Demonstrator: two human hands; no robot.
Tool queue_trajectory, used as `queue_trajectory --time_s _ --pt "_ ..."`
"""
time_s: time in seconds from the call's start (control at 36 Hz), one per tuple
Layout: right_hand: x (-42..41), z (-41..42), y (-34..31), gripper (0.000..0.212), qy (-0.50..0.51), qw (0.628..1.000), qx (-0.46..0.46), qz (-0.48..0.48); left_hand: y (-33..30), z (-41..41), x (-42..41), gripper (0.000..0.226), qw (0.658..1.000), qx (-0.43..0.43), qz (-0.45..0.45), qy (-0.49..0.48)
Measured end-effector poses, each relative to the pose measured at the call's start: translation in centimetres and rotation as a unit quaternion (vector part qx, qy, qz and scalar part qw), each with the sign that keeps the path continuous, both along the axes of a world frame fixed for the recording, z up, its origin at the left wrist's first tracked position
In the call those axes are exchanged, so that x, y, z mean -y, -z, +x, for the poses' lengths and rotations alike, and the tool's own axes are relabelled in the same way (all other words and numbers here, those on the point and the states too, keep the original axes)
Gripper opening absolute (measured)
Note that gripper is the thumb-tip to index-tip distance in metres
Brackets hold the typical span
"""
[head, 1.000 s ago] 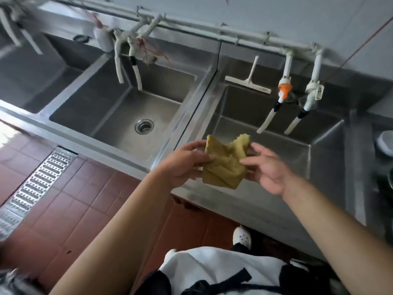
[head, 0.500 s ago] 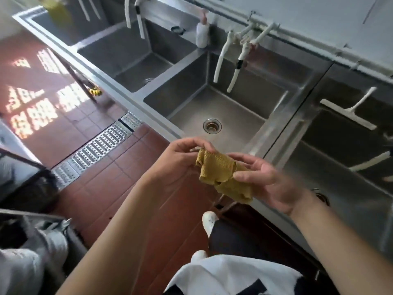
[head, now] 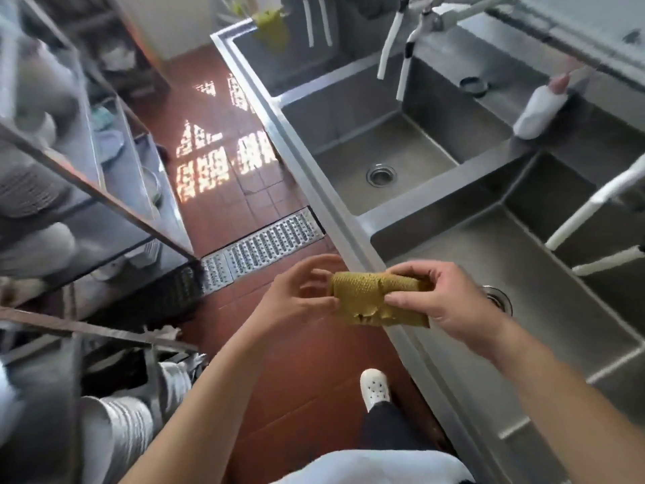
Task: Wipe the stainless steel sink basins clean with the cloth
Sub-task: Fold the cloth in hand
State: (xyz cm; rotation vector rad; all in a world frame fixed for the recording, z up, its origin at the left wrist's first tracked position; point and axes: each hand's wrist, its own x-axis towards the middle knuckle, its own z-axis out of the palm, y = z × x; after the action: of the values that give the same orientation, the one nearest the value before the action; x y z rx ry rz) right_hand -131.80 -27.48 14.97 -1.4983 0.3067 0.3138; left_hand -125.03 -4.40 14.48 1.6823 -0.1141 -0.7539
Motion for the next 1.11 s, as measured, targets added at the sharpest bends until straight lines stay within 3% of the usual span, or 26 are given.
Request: queue_trajectory --time_s 0.17,0.28,0.47,0.64,0.89,1.11 --pt "-1.8 12.4 -0.9 0.026 -0.122 0.992 0.029 -0.018 -0.7 7.7 -3.2 0.042 0.995 0.001 -0.025 -0.093" --pt "-4.3 20.4 -0.6 0.027 -0.148 0.987 0.050 -0.033 0.0 13.1 -5.3 0.033 0.983 -0.022 -0.082 -0.162" --pt "-8.7 35.4 -0.4 0.025 -0.183 0.979 0.063 -0.069 1.1 26.8 -10.1 0.028 0.968 0.038 -0.113 -0.219" --pt "-12.6 46.3 -2.6 0.023 -0.149 0.982 0.072 -0.091 0.5 39.7 -14.4 0.025 0.977 0.071 -0.109 -0.167" --pt "-16.9 60.5 -4.0 0.021 0.048 0.984 0.120 -0.123 -1.8 58.9 -16.8 0.025 0.987 0.071 -0.112 -0.084" --pt "-16.9 76.7 -2.2 0.018 0.035 0.986 0.108 -0.122 -1.2 75.8 -17.1 0.025 0.986 0.126 -0.074 -0.079"
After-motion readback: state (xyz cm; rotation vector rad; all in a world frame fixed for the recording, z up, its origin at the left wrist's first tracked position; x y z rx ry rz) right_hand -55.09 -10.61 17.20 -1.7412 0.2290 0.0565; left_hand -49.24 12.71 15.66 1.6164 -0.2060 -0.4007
